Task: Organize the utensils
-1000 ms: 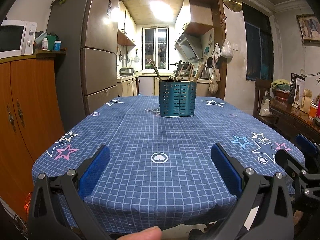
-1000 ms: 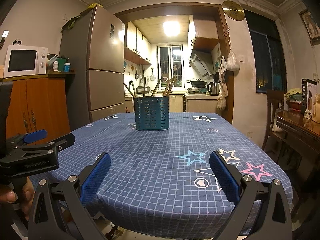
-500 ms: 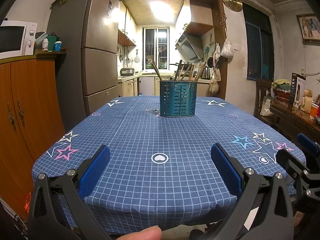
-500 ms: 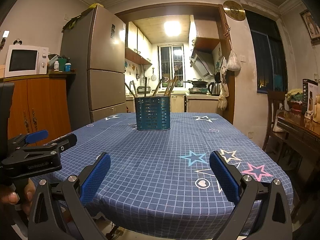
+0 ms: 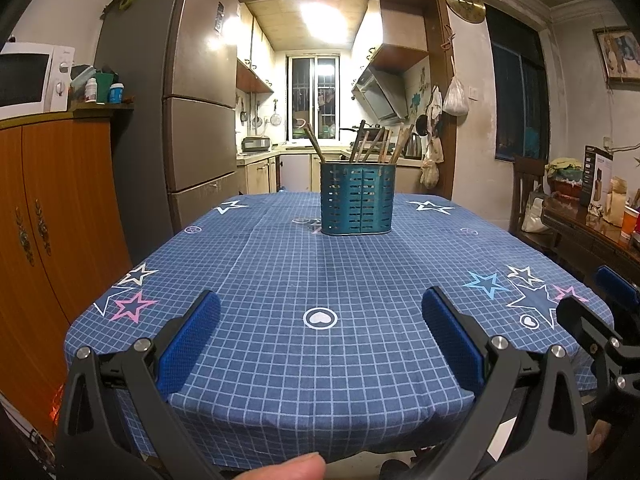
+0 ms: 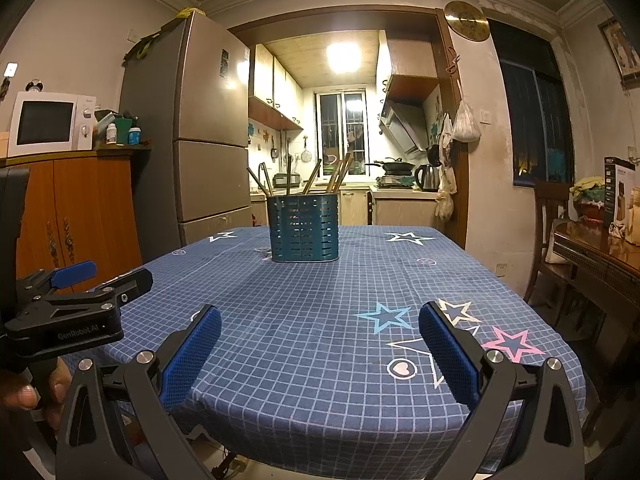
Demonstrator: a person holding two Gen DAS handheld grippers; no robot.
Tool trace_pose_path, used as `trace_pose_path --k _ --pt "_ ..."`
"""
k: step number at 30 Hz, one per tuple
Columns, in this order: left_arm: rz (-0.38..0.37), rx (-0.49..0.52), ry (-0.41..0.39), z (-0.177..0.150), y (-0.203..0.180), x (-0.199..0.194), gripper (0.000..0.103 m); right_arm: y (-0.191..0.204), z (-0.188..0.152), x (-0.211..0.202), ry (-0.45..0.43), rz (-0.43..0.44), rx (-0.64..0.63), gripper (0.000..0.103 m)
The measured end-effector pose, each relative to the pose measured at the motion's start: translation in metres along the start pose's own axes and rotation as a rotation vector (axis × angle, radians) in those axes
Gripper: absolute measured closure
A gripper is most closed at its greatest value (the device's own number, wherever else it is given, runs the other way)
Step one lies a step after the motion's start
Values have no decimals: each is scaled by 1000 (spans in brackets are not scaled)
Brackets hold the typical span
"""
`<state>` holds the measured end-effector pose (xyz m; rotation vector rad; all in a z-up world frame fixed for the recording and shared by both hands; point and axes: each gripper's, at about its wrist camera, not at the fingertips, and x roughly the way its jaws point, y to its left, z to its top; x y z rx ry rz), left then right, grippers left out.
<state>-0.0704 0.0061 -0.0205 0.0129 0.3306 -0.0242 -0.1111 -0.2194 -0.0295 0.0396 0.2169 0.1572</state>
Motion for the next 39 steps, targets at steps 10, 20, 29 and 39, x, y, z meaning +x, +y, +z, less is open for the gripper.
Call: trace_pose_path --k 10,20,29,39 --pt "-3 6 -3 2 -4 0 6 -1 0 0 0 0 -2 5" --pt "-6 8 -1 3 -6 0 6 -3 1 0 2 0 3 5" --pt "-3 -3 5 3 -5 1 6 -3 1 -2 -4 7 2 5" --pt "-8 -13 8 2 -4 3 6 -5 1 -3 -7 10 3 5"
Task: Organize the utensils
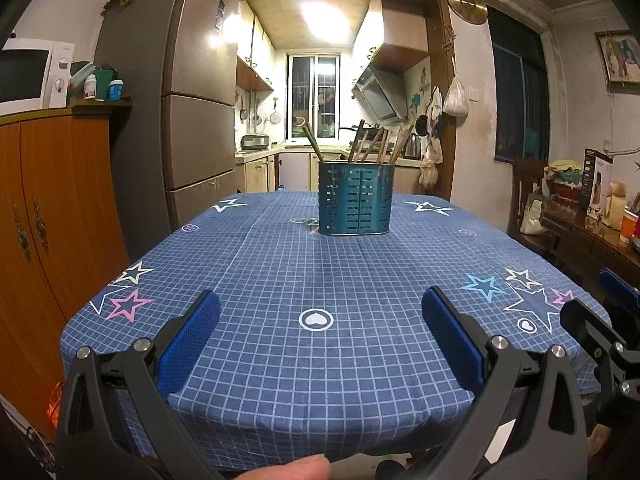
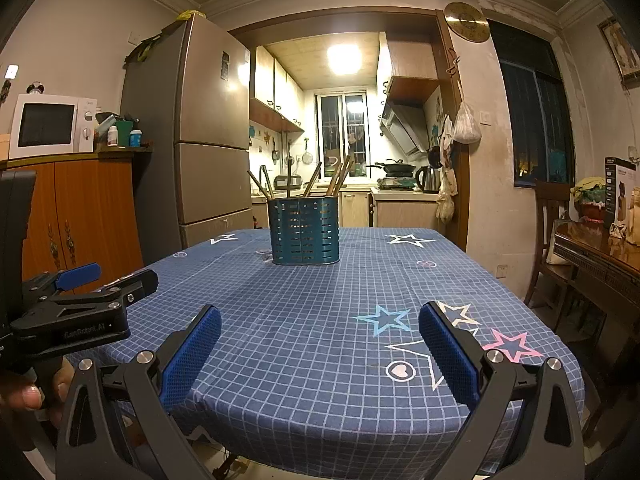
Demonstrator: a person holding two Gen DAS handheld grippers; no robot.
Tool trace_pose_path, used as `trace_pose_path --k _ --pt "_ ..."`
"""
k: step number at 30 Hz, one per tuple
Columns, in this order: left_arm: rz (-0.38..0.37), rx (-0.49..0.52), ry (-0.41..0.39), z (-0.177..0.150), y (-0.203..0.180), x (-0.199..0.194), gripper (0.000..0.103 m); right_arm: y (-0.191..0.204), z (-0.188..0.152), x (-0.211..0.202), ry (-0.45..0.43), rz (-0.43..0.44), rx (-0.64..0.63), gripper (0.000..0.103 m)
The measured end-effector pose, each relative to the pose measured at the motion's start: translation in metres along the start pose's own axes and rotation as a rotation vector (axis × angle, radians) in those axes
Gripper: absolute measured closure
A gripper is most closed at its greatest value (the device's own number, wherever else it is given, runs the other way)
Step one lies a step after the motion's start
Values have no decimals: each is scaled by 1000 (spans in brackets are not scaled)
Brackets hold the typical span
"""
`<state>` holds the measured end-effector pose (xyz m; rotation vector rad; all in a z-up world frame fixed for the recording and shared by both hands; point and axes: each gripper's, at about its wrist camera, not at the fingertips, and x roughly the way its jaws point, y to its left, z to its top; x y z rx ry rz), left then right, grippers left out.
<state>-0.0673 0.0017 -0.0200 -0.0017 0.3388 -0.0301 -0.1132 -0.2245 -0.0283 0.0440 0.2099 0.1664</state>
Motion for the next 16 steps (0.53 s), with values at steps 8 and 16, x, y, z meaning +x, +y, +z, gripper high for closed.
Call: trace_pose_path --k 8,16 --pt "20 10 -16 0 -1 -1 6 -2 -1 -1 -4 2 -2 5" --pt "40 8 -2 1 -3 3 6 -5 2 -2 -5 1 1 5"
